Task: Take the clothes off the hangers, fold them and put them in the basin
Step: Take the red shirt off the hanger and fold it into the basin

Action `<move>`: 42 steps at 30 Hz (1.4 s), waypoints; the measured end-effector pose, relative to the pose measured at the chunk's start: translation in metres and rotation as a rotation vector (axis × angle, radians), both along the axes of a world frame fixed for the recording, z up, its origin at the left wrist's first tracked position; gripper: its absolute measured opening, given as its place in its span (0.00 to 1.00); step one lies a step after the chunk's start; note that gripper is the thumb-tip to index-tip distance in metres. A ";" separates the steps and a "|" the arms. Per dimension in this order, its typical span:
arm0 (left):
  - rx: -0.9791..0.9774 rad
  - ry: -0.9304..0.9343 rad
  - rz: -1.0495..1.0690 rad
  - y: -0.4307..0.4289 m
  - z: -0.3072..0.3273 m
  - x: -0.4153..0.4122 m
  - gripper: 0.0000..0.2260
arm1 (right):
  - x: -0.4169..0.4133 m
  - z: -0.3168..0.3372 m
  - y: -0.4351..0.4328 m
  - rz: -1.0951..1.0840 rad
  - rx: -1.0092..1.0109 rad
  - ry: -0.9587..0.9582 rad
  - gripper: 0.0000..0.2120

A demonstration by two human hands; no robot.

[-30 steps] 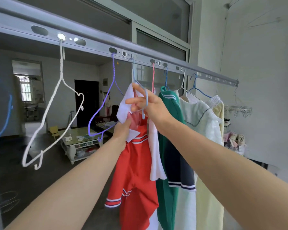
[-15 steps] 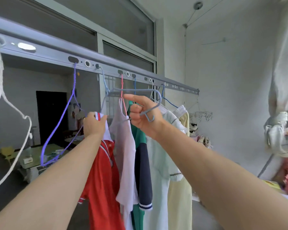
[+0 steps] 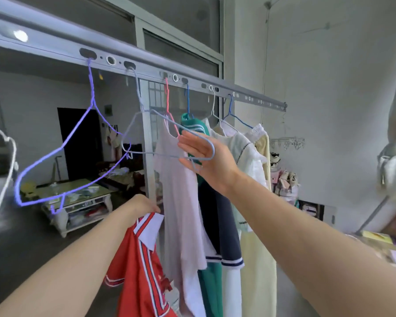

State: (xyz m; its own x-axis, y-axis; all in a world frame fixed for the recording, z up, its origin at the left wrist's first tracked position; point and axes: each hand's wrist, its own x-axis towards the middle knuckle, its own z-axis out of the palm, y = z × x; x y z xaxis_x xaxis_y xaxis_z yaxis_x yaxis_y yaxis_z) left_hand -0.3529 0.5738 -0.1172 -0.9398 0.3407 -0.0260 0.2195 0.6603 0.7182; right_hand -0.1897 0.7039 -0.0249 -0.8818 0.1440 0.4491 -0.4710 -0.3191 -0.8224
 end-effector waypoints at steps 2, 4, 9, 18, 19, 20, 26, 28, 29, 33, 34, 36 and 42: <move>0.044 -0.064 -0.055 -0.012 -0.017 0.011 0.08 | 0.002 -0.009 -0.002 -0.068 0.077 0.001 0.10; 0.018 -0.096 -0.098 -0.026 -0.033 0.030 0.11 | 0.011 -0.021 -0.005 -0.109 0.096 -0.052 0.11; -0.067 -0.175 -0.248 -0.040 -0.040 0.085 0.14 | 0.039 -0.069 -0.004 -0.218 0.243 -0.181 0.09; -0.031 -0.144 -0.435 -0.013 -0.034 0.190 0.05 | 0.092 -0.214 0.024 -0.001 0.736 -0.584 0.17; -0.023 -0.137 -0.441 -0.010 -0.035 0.201 0.05 | 0.102 -0.225 0.028 0.002 0.781 -0.592 0.17; -0.008 -0.127 -0.449 -0.006 -0.035 0.207 0.05 | 0.108 -0.234 0.031 -0.008 0.820 -0.578 0.18; 0.100 -0.145 -0.526 0.019 -0.044 0.238 0.06 | 0.154 -0.279 0.067 -0.052 0.854 -0.585 0.13; 0.141 -0.181 -0.568 0.031 -0.047 0.248 0.06 | 0.171 -0.289 0.080 -0.083 0.817 -0.623 0.12; 0.152 -0.208 -0.594 0.037 -0.048 0.253 0.07 | 0.180 -0.295 0.088 -0.103 0.794 -0.665 0.11; 0.216 -0.299 -0.714 0.066 -0.055 0.272 0.10 | 0.209 -0.315 0.113 -0.178 0.759 -0.843 0.08; 0.233 -0.313 -0.737 0.072 -0.058 0.275 0.11 | 0.214 -0.319 0.118 -0.222 0.767 -0.860 0.09; 0.238 -0.324 -0.770 0.082 -0.066 0.277 0.10 | 0.225 -0.322 0.131 -0.341 0.806 -0.905 0.05; 0.217 -0.264 -0.699 0.106 -0.103 0.255 0.05 | 0.260 -0.316 0.191 -0.572 0.674 -0.937 0.08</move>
State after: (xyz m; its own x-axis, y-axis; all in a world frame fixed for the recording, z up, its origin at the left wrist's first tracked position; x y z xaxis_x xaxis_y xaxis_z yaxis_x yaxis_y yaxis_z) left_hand -0.0979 0.6793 -0.2203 -0.4773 0.8747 -0.0840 0.3368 0.2704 0.9019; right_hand 0.0699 0.8953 -0.3411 -0.7872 0.5920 -0.1729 0.4390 0.3408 -0.8314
